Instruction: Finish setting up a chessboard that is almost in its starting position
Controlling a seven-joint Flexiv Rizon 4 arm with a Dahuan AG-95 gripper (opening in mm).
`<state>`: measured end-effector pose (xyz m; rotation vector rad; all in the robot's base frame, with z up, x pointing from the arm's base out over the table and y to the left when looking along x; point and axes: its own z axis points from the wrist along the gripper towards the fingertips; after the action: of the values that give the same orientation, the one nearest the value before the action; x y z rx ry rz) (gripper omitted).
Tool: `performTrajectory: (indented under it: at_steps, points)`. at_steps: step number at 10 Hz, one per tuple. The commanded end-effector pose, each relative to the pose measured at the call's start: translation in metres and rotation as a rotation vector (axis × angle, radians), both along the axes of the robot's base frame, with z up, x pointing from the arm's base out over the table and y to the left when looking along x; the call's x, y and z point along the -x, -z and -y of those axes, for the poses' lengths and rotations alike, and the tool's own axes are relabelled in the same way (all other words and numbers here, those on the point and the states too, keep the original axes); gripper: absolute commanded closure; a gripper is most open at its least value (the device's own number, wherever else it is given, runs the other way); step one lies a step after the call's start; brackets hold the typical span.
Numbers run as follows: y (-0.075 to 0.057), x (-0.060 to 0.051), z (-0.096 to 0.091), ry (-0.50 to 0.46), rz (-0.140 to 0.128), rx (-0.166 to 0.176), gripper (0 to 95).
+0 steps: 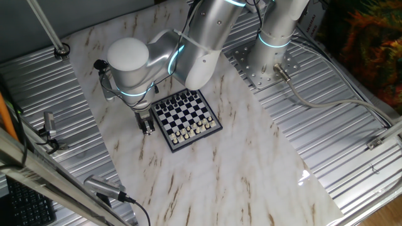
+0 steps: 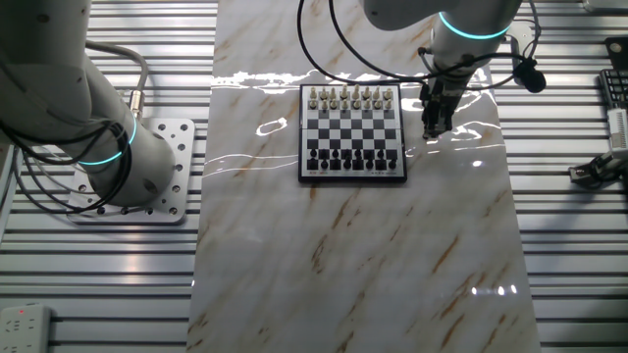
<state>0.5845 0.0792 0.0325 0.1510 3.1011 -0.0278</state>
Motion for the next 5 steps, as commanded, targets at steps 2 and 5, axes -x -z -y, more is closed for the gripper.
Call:
performTrajectory:
  at_steps: [2,5]
  points:
    - [0.0010,-0.0003,0.0005,0.001,0.006,0.005,76.0]
    - [0.0011,-0.0002,0.0005,0.003,0.006,0.005,76.0]
